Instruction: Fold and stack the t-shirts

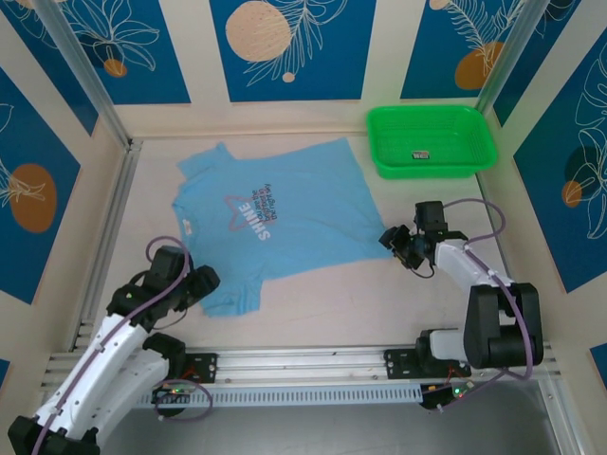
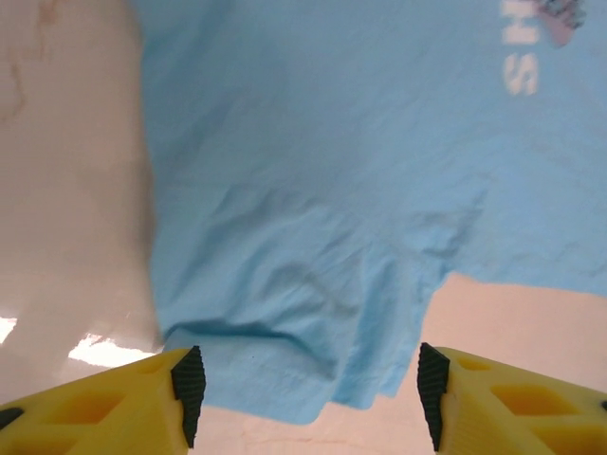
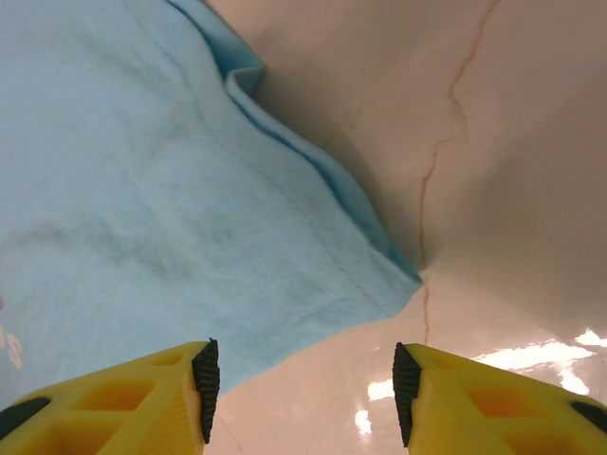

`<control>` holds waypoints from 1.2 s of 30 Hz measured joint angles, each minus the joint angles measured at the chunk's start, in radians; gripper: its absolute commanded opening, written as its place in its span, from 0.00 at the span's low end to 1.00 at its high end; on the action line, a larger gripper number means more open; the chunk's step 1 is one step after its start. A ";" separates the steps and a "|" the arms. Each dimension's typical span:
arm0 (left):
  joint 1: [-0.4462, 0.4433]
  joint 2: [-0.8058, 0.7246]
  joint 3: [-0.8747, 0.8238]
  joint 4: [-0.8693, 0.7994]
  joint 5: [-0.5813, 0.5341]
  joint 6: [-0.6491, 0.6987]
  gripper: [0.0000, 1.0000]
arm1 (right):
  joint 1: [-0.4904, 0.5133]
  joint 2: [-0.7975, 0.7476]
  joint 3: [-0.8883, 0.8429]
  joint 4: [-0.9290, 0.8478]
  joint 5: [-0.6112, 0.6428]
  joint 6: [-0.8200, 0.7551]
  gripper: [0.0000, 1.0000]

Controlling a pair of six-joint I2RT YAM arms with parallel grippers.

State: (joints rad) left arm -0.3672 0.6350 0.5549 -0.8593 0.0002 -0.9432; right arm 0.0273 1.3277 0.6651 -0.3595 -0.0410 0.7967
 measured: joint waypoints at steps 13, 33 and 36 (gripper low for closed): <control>0.000 -0.130 -0.203 -0.039 0.075 -0.142 0.53 | -0.017 0.098 0.000 0.032 -0.012 0.000 0.51; 0.000 -0.063 -0.220 0.034 0.073 -0.163 0.15 | -0.016 0.150 0.031 0.038 -0.014 -0.005 0.44; 0.000 -0.061 -0.223 0.037 0.071 -0.158 0.08 | -0.017 0.158 0.035 0.038 -0.015 -0.005 0.44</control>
State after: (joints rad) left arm -0.3672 0.5735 0.3321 -0.8227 0.0711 -1.1015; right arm 0.0105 1.4853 0.6998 -0.3218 -0.0563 0.7918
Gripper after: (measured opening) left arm 0.115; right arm 0.441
